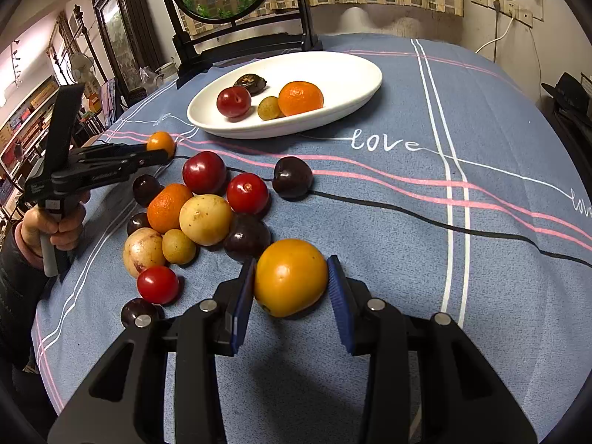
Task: Organize fruits
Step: 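Grasp the tangerine with the left tool while the right tool grasps the yellow-orange fruit, then place the tangerine and yellow-orange fruit onto the white plate, opening both tools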
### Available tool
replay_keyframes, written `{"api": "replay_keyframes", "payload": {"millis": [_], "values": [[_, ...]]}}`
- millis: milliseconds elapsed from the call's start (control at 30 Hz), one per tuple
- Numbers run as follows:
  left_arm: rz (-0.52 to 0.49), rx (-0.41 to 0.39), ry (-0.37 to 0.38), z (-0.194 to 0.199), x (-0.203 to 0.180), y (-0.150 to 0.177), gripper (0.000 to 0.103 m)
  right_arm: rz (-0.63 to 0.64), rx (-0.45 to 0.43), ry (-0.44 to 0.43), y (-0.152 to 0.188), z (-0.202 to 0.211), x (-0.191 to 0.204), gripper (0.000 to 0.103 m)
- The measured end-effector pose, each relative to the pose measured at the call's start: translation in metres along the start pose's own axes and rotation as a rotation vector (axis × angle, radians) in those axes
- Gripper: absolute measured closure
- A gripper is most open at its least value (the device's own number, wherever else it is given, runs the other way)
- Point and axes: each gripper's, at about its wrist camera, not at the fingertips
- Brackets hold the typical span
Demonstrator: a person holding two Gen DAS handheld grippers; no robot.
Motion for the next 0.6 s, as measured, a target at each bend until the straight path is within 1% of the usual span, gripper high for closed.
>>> {"api": "replay_keyframes", "payload": {"millis": [233, 367, 433, 500, 600], "values": [[0.014, 0.019, -0.009, -0.016, -0.003, -0.008, 0.065, 0.008, 0.008, 0.001, 0.0, -0.002, 0.002, 0.064], [0.026, 0.016, -0.007, -0.006, -0.003, -0.002, 0.065, 0.0, 0.007, 0.0, -0.001, 0.0, 0.001, 0.064], [0.04, 0.003, 0.001, 0.003, -0.003, -0.001, 0.065, -0.005, -0.001, 0.0, -0.001, 0.001, 0.001, 0.064], [0.048, -0.028, 0.007, 0.017, -0.005, -0.003, 0.065, -0.01, -0.015, 0.002, -0.002, 0.004, -0.001, 0.064], [0.059, -0.083, 0.037, 0.036, -0.011, -0.012, 0.065, -0.047, -0.056, -0.032, -0.009, 0.011, -0.007, 0.064]]}}
Point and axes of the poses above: each gripper's, at about its wrist camera, not at the fingertips, and z roughly against the way its jaws point, x to its left, y to its underside, and after that the axes turned 7 degrees about -x, right-handed
